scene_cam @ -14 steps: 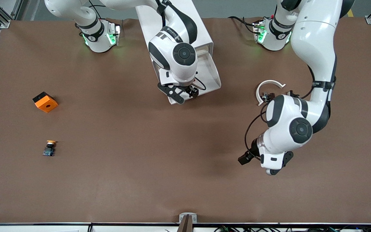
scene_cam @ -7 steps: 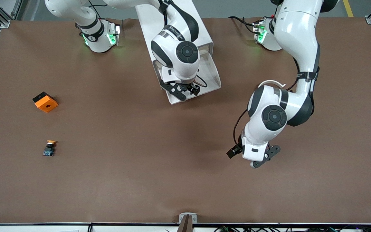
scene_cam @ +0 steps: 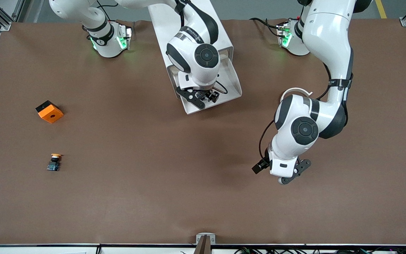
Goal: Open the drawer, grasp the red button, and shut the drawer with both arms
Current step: 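Lift the red button out of the drawer with the right gripper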
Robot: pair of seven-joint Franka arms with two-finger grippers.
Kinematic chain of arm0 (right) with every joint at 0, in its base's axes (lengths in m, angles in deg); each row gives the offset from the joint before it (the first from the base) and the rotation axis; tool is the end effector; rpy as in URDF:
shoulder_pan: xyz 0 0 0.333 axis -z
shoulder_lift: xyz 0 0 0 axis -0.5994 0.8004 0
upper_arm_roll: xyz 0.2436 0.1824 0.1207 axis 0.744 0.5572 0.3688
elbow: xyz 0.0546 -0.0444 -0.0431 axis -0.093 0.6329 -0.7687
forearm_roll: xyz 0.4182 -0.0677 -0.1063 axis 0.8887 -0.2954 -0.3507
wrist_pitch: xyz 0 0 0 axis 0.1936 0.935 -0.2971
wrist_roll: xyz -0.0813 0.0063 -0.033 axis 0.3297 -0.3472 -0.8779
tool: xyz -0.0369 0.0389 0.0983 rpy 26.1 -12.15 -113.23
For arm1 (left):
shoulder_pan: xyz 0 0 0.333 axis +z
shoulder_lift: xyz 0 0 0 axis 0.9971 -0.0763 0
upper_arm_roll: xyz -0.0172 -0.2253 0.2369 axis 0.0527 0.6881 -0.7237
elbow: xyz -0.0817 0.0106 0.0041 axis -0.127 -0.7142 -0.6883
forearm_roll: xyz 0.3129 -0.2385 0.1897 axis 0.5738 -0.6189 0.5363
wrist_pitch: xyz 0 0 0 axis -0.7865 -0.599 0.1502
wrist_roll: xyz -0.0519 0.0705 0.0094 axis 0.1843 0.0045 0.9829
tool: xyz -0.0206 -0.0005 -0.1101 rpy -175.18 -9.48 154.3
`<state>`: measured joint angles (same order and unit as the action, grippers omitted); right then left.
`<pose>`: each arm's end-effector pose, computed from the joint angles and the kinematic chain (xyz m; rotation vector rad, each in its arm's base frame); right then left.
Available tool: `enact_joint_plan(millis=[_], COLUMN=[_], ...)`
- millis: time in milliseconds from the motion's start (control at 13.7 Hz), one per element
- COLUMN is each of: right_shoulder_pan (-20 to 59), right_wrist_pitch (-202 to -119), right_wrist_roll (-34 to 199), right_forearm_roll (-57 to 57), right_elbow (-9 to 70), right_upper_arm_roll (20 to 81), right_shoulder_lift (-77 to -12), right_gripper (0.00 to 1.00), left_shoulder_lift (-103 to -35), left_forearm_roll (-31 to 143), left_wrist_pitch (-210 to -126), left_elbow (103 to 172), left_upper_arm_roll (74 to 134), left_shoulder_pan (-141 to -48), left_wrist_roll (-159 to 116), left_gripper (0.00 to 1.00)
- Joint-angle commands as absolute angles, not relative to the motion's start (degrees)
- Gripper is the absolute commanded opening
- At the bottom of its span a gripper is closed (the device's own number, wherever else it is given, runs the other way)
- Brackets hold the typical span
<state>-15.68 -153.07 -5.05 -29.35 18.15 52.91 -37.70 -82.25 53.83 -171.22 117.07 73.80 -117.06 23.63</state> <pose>0.4585 0.5625 0.3251 2.8746 -0.9250 -0.2279 0.7225 -0.2997 0.3150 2.9303 0.9121 0.0485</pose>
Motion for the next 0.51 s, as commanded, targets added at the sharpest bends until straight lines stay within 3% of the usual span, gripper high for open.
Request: enact_joint_plan(millis=[0, 438], right_shoulder_pan=[-16.35, -12.41], right_wrist_pitch=[-153.14, -147.54], right_wrist_roll=[-5.95, -2.8], right_forearm_roll=[-28.58, -25.88], right_elbow=[19.97, 16.47], right_upper_arm_roll=[52.45, 52.45], right_shoulder_lift=[-39.27, -41.02], right_gripper=[0.0, 0.0], left_shoulder_lift=[-78.71, -78.27], left_forearm_roll=[54.96, 54.96], left_wrist_pitch=[-170.83, -170.91], left_elbow=[120.83, 121.71], left_upper_arm_roll=[73.64, 73.65], left_shoulder_pan=[-117.18, -117.35], left_wrist_roll=[22.92, 22.4], left_gripper=[1.0, 1.0])
